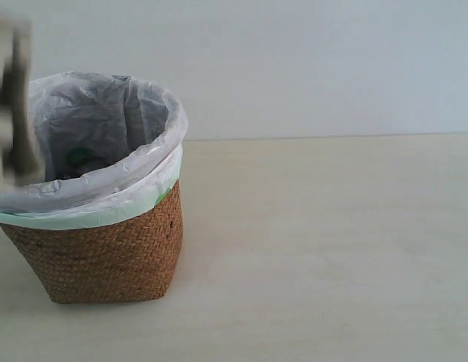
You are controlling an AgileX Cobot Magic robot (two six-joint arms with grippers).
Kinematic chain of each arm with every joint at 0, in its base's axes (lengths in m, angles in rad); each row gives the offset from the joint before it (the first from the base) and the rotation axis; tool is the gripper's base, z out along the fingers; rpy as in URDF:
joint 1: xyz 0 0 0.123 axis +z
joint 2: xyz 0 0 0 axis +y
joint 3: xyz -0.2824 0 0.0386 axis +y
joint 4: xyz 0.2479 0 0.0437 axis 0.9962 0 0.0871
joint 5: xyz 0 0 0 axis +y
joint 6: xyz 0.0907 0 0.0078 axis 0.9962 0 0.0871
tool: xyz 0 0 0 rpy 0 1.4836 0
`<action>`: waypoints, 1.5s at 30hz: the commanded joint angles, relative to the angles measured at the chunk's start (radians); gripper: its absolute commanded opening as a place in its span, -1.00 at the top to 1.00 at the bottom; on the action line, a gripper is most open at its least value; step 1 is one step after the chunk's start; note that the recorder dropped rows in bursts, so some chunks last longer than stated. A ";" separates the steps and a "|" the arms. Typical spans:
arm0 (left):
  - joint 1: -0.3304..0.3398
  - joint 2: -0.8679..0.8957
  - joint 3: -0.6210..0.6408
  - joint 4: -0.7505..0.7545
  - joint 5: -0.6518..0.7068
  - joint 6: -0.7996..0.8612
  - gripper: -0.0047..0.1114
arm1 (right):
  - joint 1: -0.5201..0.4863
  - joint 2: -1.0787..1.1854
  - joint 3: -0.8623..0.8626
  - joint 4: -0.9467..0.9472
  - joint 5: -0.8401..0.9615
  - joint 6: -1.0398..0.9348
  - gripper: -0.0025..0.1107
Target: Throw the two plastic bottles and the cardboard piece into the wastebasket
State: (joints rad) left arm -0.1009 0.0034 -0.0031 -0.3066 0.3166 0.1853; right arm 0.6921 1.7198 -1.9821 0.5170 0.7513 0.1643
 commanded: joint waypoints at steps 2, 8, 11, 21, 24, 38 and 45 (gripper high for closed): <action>0.003 -0.003 0.003 -0.004 -0.002 -0.005 0.85 | -0.046 0.017 -0.006 -0.406 0.133 0.196 -0.24; 0.003 -0.003 0.003 -0.004 -0.002 -0.005 0.85 | -0.102 0.017 -0.004 -0.585 0.274 0.232 -0.23; 0.003 -0.003 0.003 -0.004 -0.002 -0.005 0.85 | -0.123 0.017 -0.005 -0.621 0.321 0.227 -0.23; 0.003 -0.003 0.003 -0.004 -0.002 -0.005 0.85 | -0.130 0.017 -0.005 -0.674 0.364 0.203 -0.23; 0.003 -0.003 0.003 -0.004 -0.002 -0.005 0.85 | -0.130 0.017 -0.005 -0.674 0.376 0.195 -0.23; 0.003 -0.003 0.003 -0.004 -0.002 -0.005 0.85 | -0.130 0.017 -0.005 -0.676 0.401 0.191 -0.23; 0.003 -0.003 0.003 -0.004 -0.002 -0.005 0.85 | -0.130 0.017 -0.005 -0.676 0.403 0.191 -0.23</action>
State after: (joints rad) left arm -0.1009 0.0034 -0.0031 -0.3066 0.3182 0.1853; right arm 0.5690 1.7464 -1.9821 -0.1501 1.1479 0.3601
